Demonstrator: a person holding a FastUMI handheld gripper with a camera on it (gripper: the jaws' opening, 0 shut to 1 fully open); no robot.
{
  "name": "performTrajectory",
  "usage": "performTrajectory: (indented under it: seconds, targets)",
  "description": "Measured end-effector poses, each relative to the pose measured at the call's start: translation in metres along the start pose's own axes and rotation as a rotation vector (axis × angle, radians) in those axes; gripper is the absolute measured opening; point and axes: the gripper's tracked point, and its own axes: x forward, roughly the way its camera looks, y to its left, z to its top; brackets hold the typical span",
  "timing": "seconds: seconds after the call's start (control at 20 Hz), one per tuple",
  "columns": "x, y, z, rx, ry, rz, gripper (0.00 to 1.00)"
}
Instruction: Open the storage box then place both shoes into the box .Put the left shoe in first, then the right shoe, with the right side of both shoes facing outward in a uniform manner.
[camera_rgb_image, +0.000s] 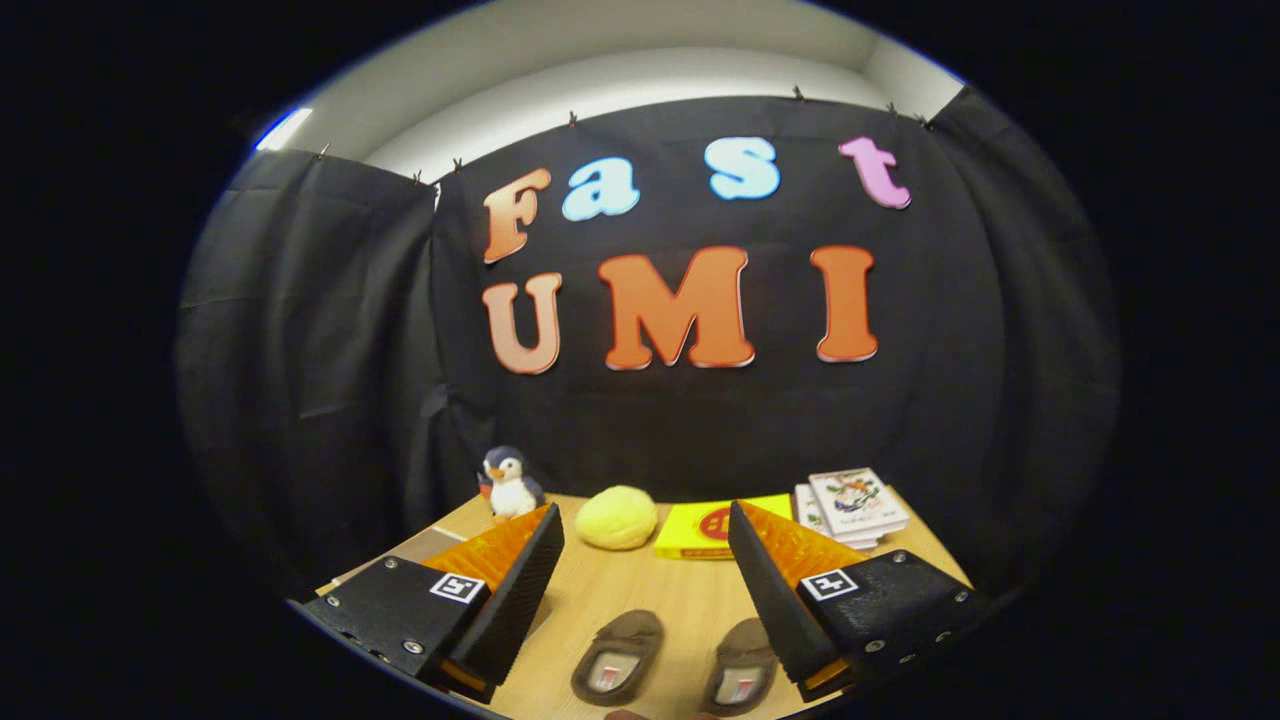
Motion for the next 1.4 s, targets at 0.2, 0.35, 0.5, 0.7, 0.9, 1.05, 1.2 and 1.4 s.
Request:
performTrajectory:
  seconds: [0.2, 0.35, 0.5, 0.7, 0.9, 1.05, 1.2, 1.4]
  targets:
    - [0.018, 0.046, -0.062, 0.135, 0.197, 0.151, 0.99]
    - [0.029, 0.081, -0.108, 0.258, 0.372, 0.248, 0.98]
    - [0.031, 0.103, -0.137, 0.337, 0.464, 0.306, 0.97]
    - [0.04, 0.135, -0.173, 0.368, 0.582, 0.407, 0.97]
    - [0.047, 0.159, -0.2, 0.402, 0.692, 0.494, 0.97]
    - [0.053, 0.167, -0.211, 0.452, 0.72, 0.534, 0.97]
    - [0.059, 0.183, -0.217, 0.551, 0.758, 0.594, 0.96]
    - [0.065, 0.192, -0.22, 0.68, 0.779, 0.637, 0.95]
